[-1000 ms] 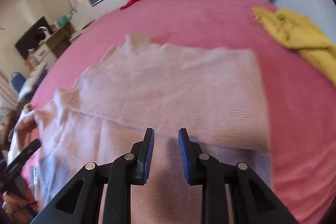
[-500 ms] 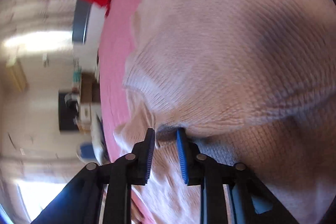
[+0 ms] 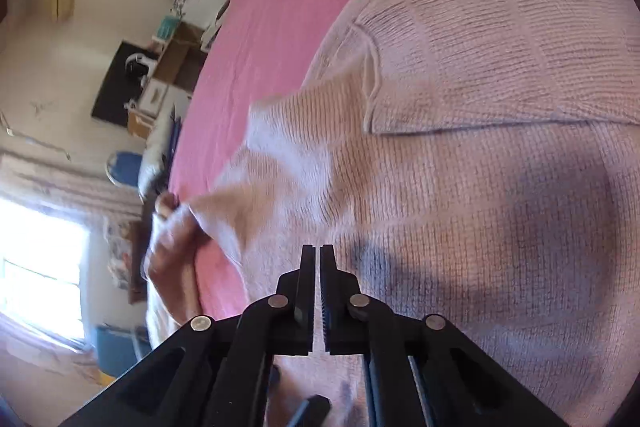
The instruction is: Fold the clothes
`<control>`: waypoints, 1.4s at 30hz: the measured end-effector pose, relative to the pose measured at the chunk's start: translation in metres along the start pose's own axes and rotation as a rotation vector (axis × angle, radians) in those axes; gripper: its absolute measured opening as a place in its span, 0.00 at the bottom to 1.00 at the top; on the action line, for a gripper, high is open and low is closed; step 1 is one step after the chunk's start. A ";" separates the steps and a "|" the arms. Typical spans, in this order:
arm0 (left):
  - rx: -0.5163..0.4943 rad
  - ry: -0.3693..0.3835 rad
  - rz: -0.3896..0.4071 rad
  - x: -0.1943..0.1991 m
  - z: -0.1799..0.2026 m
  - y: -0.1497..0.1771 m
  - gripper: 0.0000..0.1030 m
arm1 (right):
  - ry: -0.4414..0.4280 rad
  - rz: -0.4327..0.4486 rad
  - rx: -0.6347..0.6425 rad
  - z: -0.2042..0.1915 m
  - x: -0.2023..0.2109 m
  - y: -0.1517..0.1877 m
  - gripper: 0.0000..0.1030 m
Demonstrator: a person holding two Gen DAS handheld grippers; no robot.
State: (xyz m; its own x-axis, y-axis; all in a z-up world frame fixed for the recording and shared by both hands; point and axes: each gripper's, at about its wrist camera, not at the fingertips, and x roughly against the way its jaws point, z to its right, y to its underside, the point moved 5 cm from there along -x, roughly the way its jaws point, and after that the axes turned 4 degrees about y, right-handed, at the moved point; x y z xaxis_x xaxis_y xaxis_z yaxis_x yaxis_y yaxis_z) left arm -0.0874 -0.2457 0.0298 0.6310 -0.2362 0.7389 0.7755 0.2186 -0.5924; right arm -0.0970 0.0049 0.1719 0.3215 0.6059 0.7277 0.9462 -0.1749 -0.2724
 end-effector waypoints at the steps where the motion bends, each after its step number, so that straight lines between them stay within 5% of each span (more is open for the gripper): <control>1: -0.002 -0.009 0.004 0.000 0.001 -0.004 0.80 | 0.009 0.013 0.015 0.001 0.005 -0.001 0.13; 4: -0.043 -0.069 0.033 -0.006 0.007 -0.031 0.80 | 0.103 0.068 0.072 0.006 0.032 -0.009 0.20; 7: -0.140 -0.090 0.044 -0.023 0.029 -0.066 0.80 | 0.403 0.125 0.382 0.008 0.063 -0.018 0.22; 10: -0.200 -0.119 0.026 -0.037 0.043 -0.087 0.80 | 0.535 0.170 0.639 0.002 0.072 -0.027 0.23; 14: -0.178 -0.184 0.030 -0.033 0.034 -0.086 0.80 | 0.602 0.093 0.910 -0.019 0.018 -0.026 0.19; 19: -0.153 -0.184 -0.013 -0.018 0.001 -0.055 0.80 | 0.814 0.086 1.120 -0.026 -0.040 -0.030 0.09; 27: -0.017 -0.172 -0.026 -0.014 -0.038 -0.034 0.80 | 0.633 0.177 1.118 -0.065 -0.012 -0.006 0.04; 31: -0.002 -0.144 -0.045 -0.020 -0.025 -0.038 0.80 | 0.608 0.021 1.129 -0.050 -0.036 0.014 0.14; 36: -0.112 -0.109 0.020 -0.022 0.019 -0.059 0.80 | 0.368 0.154 0.808 -0.009 0.047 0.005 0.19; 39: -0.172 -0.084 0.046 -0.033 0.048 -0.071 0.80 | 0.544 0.275 0.652 0.061 0.108 -0.013 0.20; 42: -0.216 -0.070 0.072 -0.052 0.075 -0.085 0.80 | 0.689 0.256 0.457 0.149 0.144 -0.024 0.20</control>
State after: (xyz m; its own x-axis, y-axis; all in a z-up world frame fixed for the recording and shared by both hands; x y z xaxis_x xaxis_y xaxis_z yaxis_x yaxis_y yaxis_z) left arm -0.1877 -0.1804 0.0656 0.6878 -0.1589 0.7083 0.7199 0.0231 -0.6937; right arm -0.0794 0.2117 0.1895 0.6139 -0.0411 0.7883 0.7810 0.1768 -0.5990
